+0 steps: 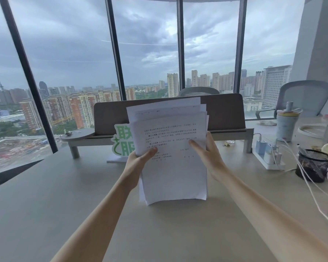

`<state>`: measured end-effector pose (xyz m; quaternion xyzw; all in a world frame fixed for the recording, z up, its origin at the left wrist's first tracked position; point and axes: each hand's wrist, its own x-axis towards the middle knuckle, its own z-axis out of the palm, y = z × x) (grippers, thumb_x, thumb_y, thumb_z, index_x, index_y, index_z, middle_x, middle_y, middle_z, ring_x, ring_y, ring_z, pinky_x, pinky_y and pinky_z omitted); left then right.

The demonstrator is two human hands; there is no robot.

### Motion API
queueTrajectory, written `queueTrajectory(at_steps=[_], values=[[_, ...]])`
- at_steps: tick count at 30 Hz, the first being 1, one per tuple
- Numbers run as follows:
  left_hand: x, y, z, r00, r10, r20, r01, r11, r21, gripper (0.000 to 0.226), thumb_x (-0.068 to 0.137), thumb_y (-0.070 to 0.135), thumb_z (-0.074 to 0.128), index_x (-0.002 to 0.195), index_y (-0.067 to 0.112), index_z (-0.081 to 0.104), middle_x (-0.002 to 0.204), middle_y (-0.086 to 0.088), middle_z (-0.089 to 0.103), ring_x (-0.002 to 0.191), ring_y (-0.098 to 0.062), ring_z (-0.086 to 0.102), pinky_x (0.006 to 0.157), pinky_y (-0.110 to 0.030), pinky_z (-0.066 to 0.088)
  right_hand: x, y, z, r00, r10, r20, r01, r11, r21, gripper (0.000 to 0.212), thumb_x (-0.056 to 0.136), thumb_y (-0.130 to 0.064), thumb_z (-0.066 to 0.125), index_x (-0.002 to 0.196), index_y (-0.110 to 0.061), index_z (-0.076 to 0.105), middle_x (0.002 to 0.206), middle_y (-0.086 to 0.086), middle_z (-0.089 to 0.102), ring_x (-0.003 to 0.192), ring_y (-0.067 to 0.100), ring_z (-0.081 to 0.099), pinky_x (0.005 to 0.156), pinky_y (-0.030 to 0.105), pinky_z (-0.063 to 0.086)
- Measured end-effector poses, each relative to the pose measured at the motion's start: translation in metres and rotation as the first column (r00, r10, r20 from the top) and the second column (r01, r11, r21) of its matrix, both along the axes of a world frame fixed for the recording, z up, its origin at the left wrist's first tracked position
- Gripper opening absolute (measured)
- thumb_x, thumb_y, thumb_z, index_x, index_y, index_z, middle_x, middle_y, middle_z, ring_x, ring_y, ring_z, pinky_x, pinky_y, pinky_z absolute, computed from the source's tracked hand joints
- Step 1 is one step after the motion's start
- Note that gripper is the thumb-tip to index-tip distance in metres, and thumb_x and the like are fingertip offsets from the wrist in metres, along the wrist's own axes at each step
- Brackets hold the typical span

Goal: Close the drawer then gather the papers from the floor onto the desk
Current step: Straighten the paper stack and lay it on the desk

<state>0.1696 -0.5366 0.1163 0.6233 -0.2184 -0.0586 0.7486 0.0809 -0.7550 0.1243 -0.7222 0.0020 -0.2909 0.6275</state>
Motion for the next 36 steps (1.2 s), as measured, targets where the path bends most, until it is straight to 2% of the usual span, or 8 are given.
queueTrajectory(at_steps=[9,16,19,21,24,28,33,36], values=[[0.003,-0.010,0.002,0.994,0.034,0.104,-0.033,0.999,-0.008,0.022,0.083,0.017,0.075,0.105,0.018,0.072,0.096,0.000,0.079,0.089,-0.021,0.075,0.072,-0.033,0.061,0.006,-0.004,0.011,0.997,-0.038,0.072,0.041,0.998,-0.048,0.040,0.088,-0.041,0.068,0.123,-0.046,0.049,0.122,-0.021,0.067,0.119,0.008,0.062,0.105,0.050,0.049],[-0.003,-0.009,-0.016,0.995,0.062,0.081,-0.057,0.996,-0.065,0.035,0.082,0.025,0.077,0.115,0.017,0.068,0.110,-0.006,0.076,0.101,-0.026,0.072,0.085,-0.044,0.060,0.004,-0.003,0.028,0.984,-0.065,0.168,0.075,0.996,-0.056,0.070,0.086,-0.050,0.068,0.146,-0.051,0.031,0.148,-0.022,0.048,0.138,0.008,0.046,0.114,0.053,0.039],[-0.007,-0.009,-0.023,0.998,0.054,0.031,-0.053,0.997,-0.055,0.031,0.082,0.025,0.077,0.110,0.015,0.072,0.107,-0.010,0.076,0.100,-0.030,0.072,0.085,-0.047,0.060,0.004,-0.005,0.039,0.973,-0.081,0.215,0.111,0.985,-0.129,0.079,0.087,-0.049,0.068,0.149,-0.057,0.020,0.154,-0.038,0.026,0.148,0.001,0.028,0.121,0.050,0.028],[-0.010,-0.010,-0.025,0.998,0.059,0.013,-0.058,0.997,-0.044,0.028,0.081,0.023,0.077,0.107,0.013,0.073,0.102,-0.008,0.078,0.095,-0.028,0.074,0.079,-0.042,0.061,0.002,-0.006,0.046,0.962,-0.078,0.261,0.142,0.961,-0.236,0.078,0.092,-0.040,0.066,0.151,-0.052,0.017,0.143,-0.055,0.016,0.144,-0.016,0.017,0.123,0.033,0.020],[-0.015,-0.010,-0.023,0.998,0.057,-0.002,-0.057,0.998,-0.030,0.023,0.082,0.021,0.076,0.103,0.013,0.074,0.095,-0.003,0.079,0.086,-0.019,0.075,0.068,-0.028,0.059,0.002,-0.006,0.052,0.945,-0.118,0.304,0.228,0.905,-0.358,0.058,0.096,-0.030,0.063,0.147,-0.042,0.037,0.143,-0.045,0.034,0.133,-0.024,0.029,0.115,0.012,0.024],[-0.016,-0.010,-0.021,0.999,0.037,-0.026,-0.037,0.999,-0.013,0.019,0.081,0.022,0.077,0.099,0.016,0.076,0.095,-0.004,0.079,0.085,-0.019,0.075,0.069,-0.030,0.059,0.010,-0.009,0.047,0.904,-0.253,0.343,0.368,0.871,-0.325,0.023,0.093,-0.026,0.064,0.115,-0.031,0.065,0.122,-0.013,0.067,0.115,0.003,0.059,0.107,0.039,0.043],[-0.014,-0.009,-0.025,0.999,0.012,-0.051,-0.011,1.000,0.011,0.022,0.081,0.024,0.077,0.102,0.016,0.076,0.101,-0.008,0.078,0.091,-0.025,0.075,0.075,-0.036,0.060,0.010,-0.016,0.041,0.933,-0.168,0.319,0.295,0.864,-0.408,0.042,0.097,-0.026,0.060,0.137,-0.037,0.054,0.131,-0.016,0.057,0.122,-0.006,0.048,0.106,0.012,0.033],[-0.012,-0.008,-0.028,0.998,0.003,-0.062,-0.003,1.000,0.011,0.028,0.079,0.026,0.078,0.104,0.014,0.076,0.104,-0.011,0.077,0.095,-0.029,0.074,0.082,-0.042,0.060,0.011,-0.016,0.041,0.930,-0.180,0.321,0.322,0.821,-0.471,0.036,0.096,-0.024,0.062,0.130,-0.035,0.062,0.112,-0.010,0.060,0.110,0.005,0.056,0.096,0.012,0.038]])
